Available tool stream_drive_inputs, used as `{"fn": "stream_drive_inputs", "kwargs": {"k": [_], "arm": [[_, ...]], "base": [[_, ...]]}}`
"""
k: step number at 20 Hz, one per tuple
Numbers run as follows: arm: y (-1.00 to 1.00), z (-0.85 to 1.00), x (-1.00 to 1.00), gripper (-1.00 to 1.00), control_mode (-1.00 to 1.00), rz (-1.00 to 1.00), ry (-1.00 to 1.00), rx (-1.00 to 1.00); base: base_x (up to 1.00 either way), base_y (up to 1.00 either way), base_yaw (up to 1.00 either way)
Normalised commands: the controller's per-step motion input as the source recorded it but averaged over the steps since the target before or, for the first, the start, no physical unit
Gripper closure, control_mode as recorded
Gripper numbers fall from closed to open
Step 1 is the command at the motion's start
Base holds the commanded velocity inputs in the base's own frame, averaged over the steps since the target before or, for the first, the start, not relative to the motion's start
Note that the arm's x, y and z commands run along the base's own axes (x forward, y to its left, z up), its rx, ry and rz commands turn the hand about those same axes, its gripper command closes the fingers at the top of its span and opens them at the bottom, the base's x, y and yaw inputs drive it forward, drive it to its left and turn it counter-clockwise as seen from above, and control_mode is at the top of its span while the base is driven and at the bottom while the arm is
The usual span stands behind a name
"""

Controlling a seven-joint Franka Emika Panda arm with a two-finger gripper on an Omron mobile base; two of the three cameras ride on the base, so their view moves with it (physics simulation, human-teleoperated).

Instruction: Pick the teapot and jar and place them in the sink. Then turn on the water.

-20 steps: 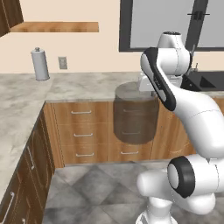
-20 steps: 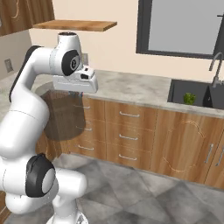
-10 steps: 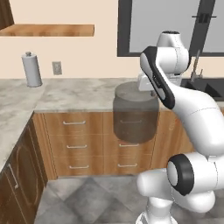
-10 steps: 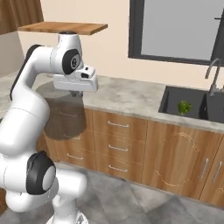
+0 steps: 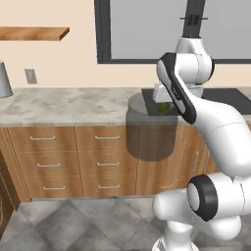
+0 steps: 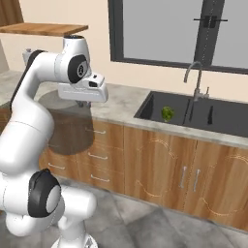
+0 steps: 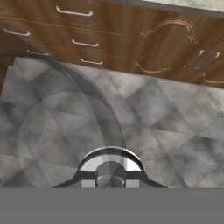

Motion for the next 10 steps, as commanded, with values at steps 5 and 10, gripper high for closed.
{"fn": "stream_drive_inputs", "kwargs": {"k": [5, 10], "arm": [[0.0, 0.0, 0.0, 1.0, 1.0, 0.0, 0.0, 0.0], [0.0, 0.0, 0.0, 1.0, 1.0, 0.0, 0.0, 0.0]], "base": [[0.19, -0.89, 0.0], [0.41, -0.79, -0.02]]}}
